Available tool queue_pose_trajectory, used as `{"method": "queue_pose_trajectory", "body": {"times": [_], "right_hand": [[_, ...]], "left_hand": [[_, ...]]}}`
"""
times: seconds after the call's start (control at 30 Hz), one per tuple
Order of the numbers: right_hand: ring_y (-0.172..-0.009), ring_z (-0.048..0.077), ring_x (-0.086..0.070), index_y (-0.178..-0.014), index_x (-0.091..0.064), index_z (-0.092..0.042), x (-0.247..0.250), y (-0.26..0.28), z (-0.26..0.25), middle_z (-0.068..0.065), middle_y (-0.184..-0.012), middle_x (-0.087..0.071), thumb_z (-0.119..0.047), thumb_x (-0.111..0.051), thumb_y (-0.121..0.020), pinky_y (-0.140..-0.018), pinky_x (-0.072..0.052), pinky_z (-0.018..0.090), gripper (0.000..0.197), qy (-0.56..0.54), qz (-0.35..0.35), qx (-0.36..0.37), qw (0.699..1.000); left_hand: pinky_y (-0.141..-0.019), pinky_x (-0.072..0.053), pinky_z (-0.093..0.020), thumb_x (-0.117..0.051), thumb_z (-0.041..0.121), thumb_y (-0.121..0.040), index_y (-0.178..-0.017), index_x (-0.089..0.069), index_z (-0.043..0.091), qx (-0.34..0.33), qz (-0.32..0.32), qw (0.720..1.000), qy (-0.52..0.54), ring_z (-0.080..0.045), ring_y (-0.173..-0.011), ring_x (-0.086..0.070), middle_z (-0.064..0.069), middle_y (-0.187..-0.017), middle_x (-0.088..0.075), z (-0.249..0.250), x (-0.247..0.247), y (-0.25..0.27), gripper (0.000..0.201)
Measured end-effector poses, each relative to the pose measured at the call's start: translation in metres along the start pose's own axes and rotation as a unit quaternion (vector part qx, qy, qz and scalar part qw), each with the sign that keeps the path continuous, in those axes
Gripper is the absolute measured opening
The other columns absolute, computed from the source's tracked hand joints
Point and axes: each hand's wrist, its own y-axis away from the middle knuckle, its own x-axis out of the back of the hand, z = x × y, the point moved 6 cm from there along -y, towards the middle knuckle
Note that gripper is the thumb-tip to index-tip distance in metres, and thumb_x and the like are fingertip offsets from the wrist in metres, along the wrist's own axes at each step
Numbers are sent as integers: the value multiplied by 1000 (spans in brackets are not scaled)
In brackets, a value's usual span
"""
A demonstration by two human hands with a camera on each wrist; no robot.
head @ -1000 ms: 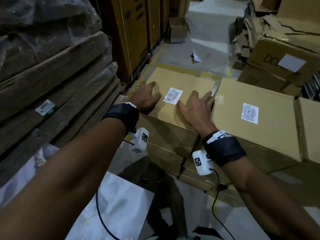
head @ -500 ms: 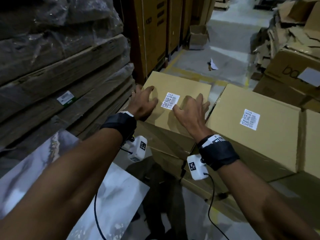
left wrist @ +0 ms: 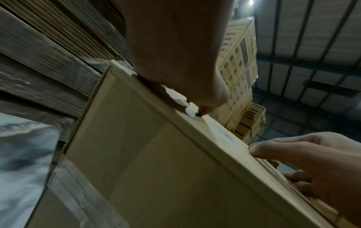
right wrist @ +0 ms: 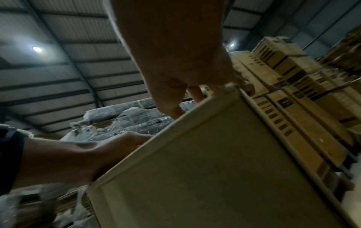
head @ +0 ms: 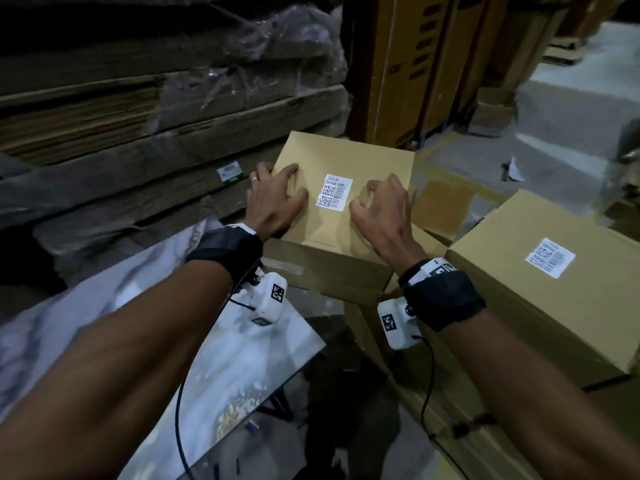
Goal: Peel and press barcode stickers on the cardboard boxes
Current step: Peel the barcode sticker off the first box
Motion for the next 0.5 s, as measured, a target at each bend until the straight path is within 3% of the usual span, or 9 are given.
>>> {"method": "queue_pose_trajectory", "body": {"times": [0.13,0.27,0.37,0.5], "right_hand": [[-109,34,-57,-102,-72,0,-13,21,-47,17,-103,-65,-29,-63,-86,-110,-33,57,34,-34,-24,61,997],[-105,35,-57,-95,-72,-2,-31,48,-92,16,-99,-66,-29,-63,-86,-104,-36,52,30,-66,-49,114,990],[-100,37,-58,-89,-72,-1,-43,74,-130,17,-94,-66,-27,-65,-86,-104,-39,55,27,-102,-66,155,980],[-102,34,-59,-91,-72,0,-72,104,-174,15,-94,-69,-29,-66,-84,-102,-39,50,31,-137,-110,191,966]], "left_hand": [[-106,-39,-50,-47,57,-81,-147,-49,25,43,43,998,-10,-40,-127,-41,-17,-137,-40,-38,40,44,72],[-104,-39,-47,-52,52,-86,-146,-50,25,91,85,992,-22,-39,-123,-42,-15,-131,-41,-80,78,90,66],[-105,-39,-46,-50,54,-83,-145,-51,25,135,110,984,-25,-38,-122,-42,-13,-128,-40,-112,106,129,69],[-108,-37,-45,-50,55,-80,-144,-53,27,195,137,970,-38,-38,-123,-43,-13,-129,-42,-153,141,179,70]]}}
